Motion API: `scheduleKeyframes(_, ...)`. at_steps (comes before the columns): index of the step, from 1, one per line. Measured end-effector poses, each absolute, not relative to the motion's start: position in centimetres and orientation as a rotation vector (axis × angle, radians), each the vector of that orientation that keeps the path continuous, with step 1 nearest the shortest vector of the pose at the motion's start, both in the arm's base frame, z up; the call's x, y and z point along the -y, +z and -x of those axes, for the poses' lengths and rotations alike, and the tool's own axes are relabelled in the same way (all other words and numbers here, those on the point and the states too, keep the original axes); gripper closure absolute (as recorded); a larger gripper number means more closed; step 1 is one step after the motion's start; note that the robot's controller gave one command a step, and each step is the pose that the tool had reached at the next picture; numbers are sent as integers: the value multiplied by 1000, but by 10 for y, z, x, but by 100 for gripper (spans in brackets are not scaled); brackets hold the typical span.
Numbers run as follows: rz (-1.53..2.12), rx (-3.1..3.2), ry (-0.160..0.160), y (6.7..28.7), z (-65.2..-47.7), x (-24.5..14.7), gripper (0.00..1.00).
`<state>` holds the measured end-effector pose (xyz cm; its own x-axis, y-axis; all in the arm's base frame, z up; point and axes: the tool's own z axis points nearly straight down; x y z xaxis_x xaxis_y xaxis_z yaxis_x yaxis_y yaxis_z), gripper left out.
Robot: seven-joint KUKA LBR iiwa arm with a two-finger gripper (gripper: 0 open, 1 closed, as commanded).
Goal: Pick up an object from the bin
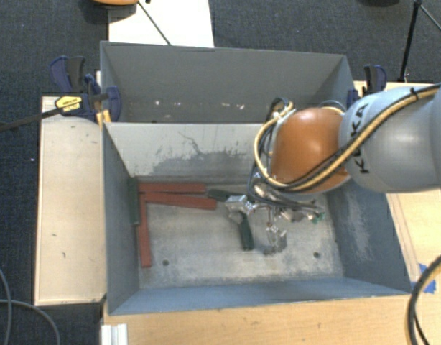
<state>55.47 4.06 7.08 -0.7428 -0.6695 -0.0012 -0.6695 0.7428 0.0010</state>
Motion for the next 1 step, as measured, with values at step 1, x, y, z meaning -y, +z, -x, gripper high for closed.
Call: scheduleKeyframes(1,1133,-2928,2,72,-555,-41,100)
